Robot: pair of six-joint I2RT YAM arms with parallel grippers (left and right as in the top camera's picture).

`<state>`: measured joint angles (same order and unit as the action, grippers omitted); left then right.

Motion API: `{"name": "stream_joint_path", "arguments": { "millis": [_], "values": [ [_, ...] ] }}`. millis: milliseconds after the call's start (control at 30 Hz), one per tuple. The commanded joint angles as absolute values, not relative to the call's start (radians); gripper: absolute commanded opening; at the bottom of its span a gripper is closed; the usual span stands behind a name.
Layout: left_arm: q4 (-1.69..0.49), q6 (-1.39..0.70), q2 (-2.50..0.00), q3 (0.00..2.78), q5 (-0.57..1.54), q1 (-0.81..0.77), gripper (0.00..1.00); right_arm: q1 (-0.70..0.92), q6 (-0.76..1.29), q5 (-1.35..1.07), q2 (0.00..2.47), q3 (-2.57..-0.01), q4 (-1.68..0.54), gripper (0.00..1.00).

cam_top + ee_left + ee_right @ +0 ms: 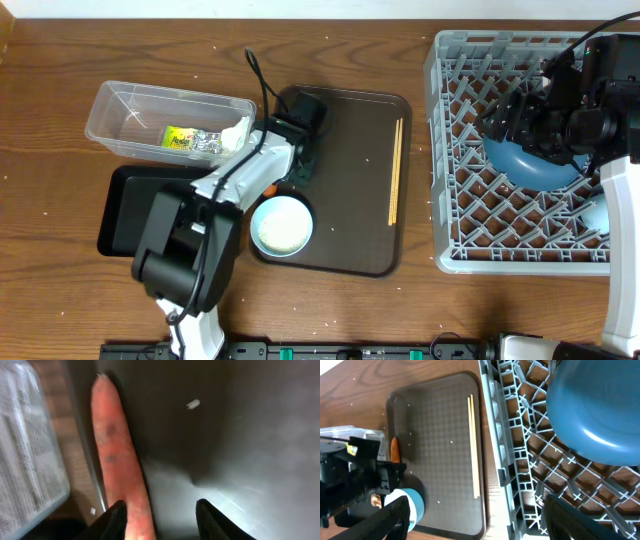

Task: Sort waste into correct bins and load items into the dishwasher rack
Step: 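Grasp the orange carrot on the brown tray with the left gripper, then carry the carrot left and drop it onto the black tray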

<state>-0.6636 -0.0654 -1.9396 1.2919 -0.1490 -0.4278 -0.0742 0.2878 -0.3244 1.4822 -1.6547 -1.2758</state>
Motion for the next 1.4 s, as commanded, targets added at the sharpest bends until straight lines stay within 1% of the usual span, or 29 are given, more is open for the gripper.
{"name": "stream_joint_path", "arguments": {
  "millis": [0,167,233,433,933,1033,1167,1367],
  "values": [
    [-0.669,-0.060,-1.998,1.283,-0.174,-0.413,0.46,-0.070,0.279,-0.333,1.486,-1.657,-1.279,0.79],
    [-0.669,-0.061,-2.016,1.283,-0.174,-0.414,0.46,-0.071,0.275,-0.333,1.486,-1.657,-1.279,0.79],
    [-0.679,-0.061,-2.008,1.289,-0.174,-0.414,0.42,-0.071,0.272,-0.332,1.486,-1.657,-1.276,0.79],
    [-0.699,-0.088,-1.933,1.300,-0.196,-0.415,0.42,-0.070,0.272,-0.332,1.486,-1.657,-1.275,0.79],
    [-0.711,-0.091,-1.919,1.295,-0.246,-0.425,0.42,-0.071,0.264,-0.332,1.486,-1.657,-1.276,0.79],
    [-0.713,-0.091,-1.924,1.290,-0.291,-0.421,0.42,-0.071,0.264,-0.332,1.486,-1.657,-1.276,0.79],
    [-0.693,-0.091,-1.945,1.275,-0.250,-0.414,0.42,-0.071,0.264,-0.332,1.486,-1.657,-1.276,0.78],
    [-0.676,-0.099,-1.974,1.263,-0.119,-0.420,0.42,-0.071,0.264,-0.332,1.486,-1.657,-1.275,0.78]
  ]
}}
